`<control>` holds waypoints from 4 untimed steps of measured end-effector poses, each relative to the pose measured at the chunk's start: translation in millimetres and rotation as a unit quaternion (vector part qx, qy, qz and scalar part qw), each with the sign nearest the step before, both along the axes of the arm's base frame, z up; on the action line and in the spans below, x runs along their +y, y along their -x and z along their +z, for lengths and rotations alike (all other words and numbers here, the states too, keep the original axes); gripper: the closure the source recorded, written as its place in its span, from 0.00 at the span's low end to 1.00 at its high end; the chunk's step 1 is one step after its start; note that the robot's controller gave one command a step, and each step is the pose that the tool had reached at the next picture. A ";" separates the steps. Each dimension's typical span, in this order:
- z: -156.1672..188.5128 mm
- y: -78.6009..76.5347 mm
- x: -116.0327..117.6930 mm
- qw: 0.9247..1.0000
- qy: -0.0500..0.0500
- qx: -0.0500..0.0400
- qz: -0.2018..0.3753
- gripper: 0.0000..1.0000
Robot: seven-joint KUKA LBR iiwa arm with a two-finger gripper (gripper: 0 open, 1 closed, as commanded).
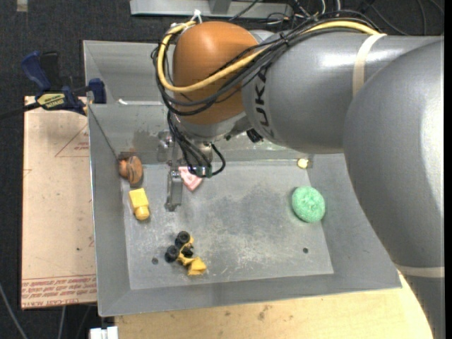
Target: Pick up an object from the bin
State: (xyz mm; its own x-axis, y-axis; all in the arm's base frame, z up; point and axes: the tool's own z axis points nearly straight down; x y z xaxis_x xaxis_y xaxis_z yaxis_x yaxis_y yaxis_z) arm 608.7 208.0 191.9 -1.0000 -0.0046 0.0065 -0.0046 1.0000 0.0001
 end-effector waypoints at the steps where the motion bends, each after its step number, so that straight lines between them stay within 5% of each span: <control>1: 5.2 -1.4 -1.0 1.000 -0.001 -0.004 -0.002 0.00; 2: -19.6 1.8 8.7 1.000 -0.001 -0.005 0.020 0.00; 3: -53.4 27.5 14.0 0.994 -0.001 -0.004 0.111 0.00; 4: -72.9 36.6 0.4 0.981 -0.001 -0.003 0.195 0.00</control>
Offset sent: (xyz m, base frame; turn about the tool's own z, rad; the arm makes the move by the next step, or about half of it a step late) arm -0.0073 0.0183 -0.0452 -0.0824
